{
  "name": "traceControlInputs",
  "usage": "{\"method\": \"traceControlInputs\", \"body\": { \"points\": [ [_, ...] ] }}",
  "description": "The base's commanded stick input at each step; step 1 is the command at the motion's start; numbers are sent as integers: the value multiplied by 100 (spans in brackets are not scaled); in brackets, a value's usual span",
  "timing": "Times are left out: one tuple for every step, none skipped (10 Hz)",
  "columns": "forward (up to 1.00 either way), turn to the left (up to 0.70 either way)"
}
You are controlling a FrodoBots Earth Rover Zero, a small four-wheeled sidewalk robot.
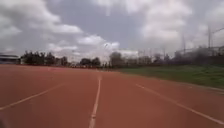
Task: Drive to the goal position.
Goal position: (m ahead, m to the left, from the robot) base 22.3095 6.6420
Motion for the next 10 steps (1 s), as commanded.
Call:
{"method": "traceControlInputs", "body": {
  "points": [
    [70, 0],
    [70, 0],
    [70, 0],
    [70, 0],
    [70, 0],
    [70, 0],
    [70, 0],
    [70, 0],
    [70, 0],
    [70, 0]
  ]
}}
